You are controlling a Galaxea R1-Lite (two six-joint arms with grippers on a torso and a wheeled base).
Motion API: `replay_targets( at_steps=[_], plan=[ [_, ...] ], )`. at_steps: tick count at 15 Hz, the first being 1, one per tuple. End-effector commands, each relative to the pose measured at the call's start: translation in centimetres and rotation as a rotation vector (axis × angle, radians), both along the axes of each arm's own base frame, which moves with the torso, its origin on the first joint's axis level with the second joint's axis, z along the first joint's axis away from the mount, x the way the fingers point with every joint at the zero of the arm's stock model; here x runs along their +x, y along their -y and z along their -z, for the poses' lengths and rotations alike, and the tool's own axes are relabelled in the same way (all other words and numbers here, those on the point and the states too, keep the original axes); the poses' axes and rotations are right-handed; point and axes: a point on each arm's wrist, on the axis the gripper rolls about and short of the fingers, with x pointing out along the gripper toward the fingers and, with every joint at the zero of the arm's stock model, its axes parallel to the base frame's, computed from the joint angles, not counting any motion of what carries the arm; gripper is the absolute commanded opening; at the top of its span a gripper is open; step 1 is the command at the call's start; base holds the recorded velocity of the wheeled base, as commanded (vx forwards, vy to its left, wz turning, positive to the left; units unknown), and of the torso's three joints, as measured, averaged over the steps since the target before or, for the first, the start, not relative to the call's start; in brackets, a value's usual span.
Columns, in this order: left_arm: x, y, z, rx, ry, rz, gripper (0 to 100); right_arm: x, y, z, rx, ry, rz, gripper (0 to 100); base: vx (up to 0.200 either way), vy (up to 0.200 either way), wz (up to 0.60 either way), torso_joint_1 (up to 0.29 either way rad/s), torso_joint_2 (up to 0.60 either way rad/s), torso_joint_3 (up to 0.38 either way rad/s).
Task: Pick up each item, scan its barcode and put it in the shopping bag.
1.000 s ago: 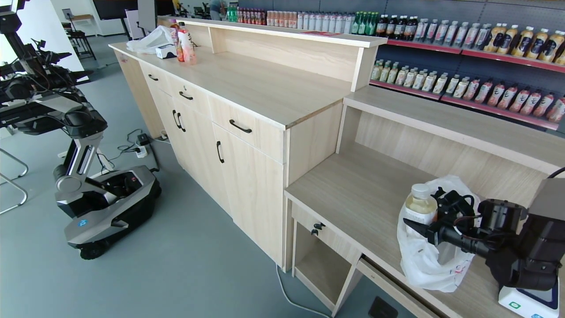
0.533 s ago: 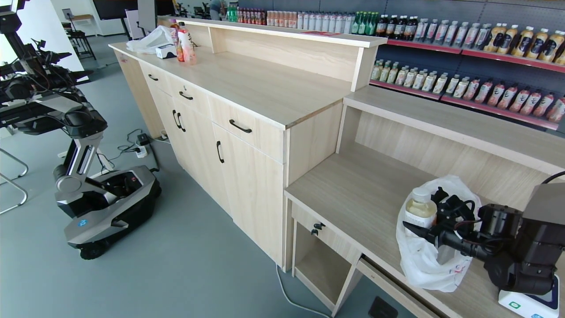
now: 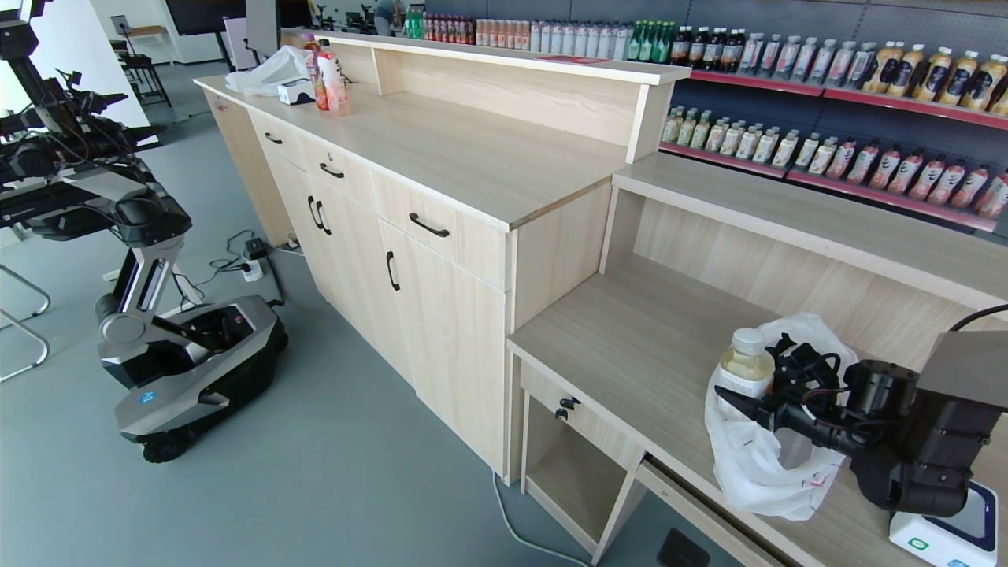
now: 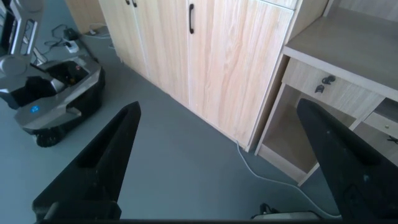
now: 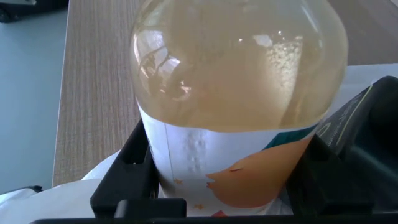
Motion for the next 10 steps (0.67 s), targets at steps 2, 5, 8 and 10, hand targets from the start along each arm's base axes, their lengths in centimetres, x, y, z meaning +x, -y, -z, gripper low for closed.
replay_targets(
  at_steps=[2,5,8,10],
  plan=[
    [0.0,0.0,0.01,0.0,-0.001,0.0,100,-0.01,-0.01,0.47,0.003,-0.013,0.0,0,0.0,0.0,0.0,0.0,0.0,0.0],
    [0.0,0.0,0.01,0.0,-0.001,0.0,100,-0.16,0.02,0.71,0.004,-0.026,0.001,0,0.0,0.0,0.0,0.0,0.0,0.0],
    [0.0,0.0,0.01,-0.001,-0.001,0.0,100,-0.21,0.0,0.67,0.003,-0.023,0.001,0,0.0,0.0,0.0,0.0,0.0,0.0],
    [0.0,0.0,0.0,0.0,0.0,0.0,100,-0.27,-0.01,0.51,0.004,-0.024,0.001,100,0.0,0.0,0.0,0.0,0.0,0.0]
  ],
)
